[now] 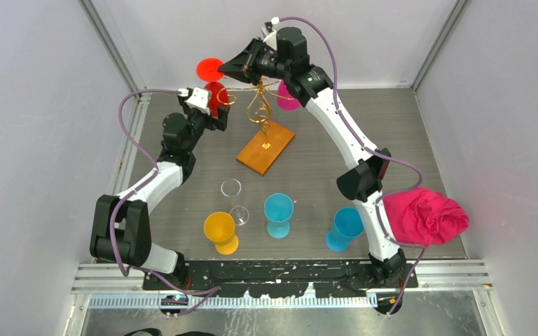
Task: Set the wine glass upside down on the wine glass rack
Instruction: Turn the wine glass upside down at the wine rack.
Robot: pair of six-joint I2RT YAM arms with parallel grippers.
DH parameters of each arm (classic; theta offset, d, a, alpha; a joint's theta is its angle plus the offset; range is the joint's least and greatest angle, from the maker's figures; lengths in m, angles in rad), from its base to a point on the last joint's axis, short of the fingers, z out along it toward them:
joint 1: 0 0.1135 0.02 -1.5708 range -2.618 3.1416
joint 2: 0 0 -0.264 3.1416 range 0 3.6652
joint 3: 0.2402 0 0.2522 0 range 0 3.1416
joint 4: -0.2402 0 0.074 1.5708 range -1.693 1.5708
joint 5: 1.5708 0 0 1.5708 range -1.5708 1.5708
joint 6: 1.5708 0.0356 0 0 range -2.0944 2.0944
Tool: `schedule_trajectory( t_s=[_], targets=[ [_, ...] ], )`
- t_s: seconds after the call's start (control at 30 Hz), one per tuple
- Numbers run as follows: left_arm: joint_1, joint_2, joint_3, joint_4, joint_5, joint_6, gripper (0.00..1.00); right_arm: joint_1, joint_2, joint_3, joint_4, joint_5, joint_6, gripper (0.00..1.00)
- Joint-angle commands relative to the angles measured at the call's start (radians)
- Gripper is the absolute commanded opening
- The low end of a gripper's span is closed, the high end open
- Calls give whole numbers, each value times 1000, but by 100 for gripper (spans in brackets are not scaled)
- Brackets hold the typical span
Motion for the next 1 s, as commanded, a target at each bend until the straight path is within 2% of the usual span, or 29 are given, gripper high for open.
schedule_trajectory(
  t_s=[0.0, 0.97],
  targets=[
    [8, -36, -10, 40, -47, 3, 90, -11, -73, 11, 53, 7, -20, 1],
    [16, -139, -86, -66, -48, 14, 90, -26, -116, -63, 30, 60, -62, 1]
  ],
)
